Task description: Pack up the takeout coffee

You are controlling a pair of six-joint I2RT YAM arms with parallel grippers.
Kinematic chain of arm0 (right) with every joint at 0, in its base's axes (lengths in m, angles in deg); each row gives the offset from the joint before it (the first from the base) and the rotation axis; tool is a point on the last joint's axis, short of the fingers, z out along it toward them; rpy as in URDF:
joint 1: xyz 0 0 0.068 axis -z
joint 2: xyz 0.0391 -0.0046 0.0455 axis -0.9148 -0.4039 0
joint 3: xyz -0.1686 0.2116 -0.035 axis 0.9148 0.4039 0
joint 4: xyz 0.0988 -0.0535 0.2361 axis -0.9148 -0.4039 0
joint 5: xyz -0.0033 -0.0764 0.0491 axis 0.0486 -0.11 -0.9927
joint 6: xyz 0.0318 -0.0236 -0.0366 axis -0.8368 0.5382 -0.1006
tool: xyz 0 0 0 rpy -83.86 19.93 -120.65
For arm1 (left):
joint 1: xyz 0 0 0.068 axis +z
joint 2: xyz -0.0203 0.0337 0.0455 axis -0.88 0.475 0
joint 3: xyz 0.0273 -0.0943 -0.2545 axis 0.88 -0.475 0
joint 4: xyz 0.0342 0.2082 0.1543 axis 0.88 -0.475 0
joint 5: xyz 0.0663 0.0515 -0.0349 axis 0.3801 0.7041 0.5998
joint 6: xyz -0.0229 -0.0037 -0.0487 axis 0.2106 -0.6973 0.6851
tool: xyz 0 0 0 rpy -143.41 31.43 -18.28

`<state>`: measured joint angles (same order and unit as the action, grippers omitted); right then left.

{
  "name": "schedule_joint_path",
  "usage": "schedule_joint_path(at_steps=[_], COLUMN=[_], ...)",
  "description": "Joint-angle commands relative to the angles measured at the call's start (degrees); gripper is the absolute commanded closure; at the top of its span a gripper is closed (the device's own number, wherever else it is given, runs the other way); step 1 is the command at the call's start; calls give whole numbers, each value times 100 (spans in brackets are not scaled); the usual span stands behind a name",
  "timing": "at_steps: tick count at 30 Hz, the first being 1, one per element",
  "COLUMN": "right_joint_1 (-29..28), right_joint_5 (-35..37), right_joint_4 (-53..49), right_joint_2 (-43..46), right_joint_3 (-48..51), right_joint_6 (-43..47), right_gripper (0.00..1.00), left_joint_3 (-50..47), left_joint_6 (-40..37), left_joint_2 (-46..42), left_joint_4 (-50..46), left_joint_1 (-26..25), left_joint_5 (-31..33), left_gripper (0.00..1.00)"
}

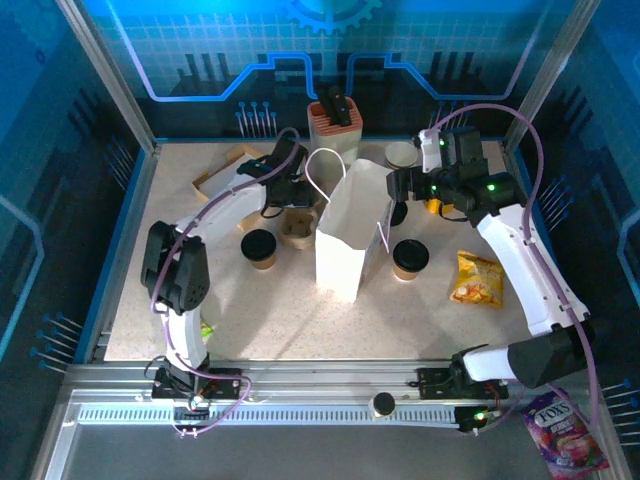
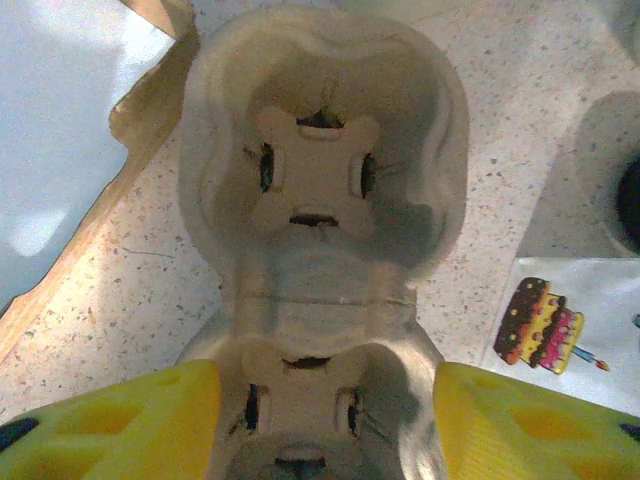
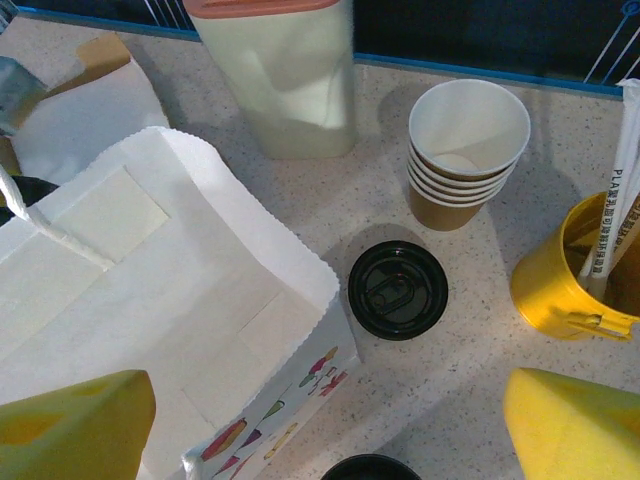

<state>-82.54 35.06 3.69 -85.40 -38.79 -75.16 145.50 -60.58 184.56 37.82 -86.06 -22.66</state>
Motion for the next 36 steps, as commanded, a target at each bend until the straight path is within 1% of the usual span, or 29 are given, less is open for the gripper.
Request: schedule_joint_path(at_steps=[1,10,16,36], right_joint_1=[55,54,58,62], right_joint_5=[-81,-87,-116,-183], right_joint_4=[35,146,180,253], right_joint_2=[114,153,152,142], right_joint_3=[80,288,320,434], right_joint_6=[-42,-22,-22,-59], right_gripper=[9,9,9,9], left_joint_3=[378,673,849,1027], left_joint_6=[-168,-180,-180,-132], left_joint_2=[238,688,876,1133], left_joint_4=[-402,-553,-661,-746], left_joint_1=[-52,-124,-151,-177], left_joint_5=[210,184,328,389], left_gripper=[43,46,48,50])
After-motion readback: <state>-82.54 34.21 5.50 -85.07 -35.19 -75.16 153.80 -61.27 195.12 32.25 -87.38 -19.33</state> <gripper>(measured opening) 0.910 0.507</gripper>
